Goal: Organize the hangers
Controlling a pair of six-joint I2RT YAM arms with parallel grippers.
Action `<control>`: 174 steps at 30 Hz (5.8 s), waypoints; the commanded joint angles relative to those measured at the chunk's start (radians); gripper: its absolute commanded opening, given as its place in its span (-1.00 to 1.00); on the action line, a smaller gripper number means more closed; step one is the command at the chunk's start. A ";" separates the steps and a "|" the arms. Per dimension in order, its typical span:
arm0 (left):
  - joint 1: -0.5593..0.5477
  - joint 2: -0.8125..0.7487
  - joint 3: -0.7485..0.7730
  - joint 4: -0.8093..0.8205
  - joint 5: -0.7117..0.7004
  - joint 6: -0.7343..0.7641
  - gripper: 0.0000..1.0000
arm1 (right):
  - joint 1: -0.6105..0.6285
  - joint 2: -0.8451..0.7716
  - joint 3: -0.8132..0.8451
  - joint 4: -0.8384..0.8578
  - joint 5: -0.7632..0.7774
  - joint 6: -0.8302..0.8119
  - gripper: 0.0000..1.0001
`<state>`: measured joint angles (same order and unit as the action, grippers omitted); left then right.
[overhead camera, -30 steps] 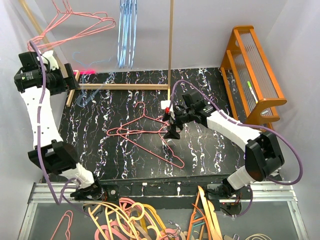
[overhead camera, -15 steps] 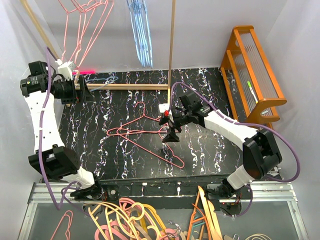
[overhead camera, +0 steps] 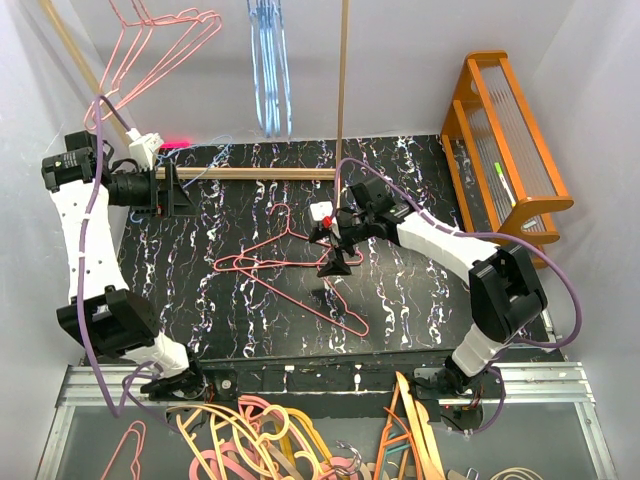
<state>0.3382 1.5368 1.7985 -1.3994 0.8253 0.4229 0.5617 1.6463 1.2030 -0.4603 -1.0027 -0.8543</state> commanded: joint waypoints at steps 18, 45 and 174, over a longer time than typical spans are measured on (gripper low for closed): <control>-0.368 0.238 -0.199 0.299 -0.284 -0.140 0.75 | -0.050 0.491 0.342 0.345 0.170 0.346 0.31; -0.261 0.163 -0.218 0.288 -0.237 -0.165 0.86 | 0.068 0.596 0.423 0.270 0.469 0.350 -0.84; -0.619 0.881 0.240 0.451 -0.983 -0.310 0.94 | -0.123 0.197 -0.090 -0.103 0.394 -0.107 0.97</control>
<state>-0.2871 2.3508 1.9907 -1.0019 -0.0879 0.1047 0.3511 1.8801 1.1912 -0.5842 -0.5880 -1.0283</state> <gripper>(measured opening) 0.970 0.986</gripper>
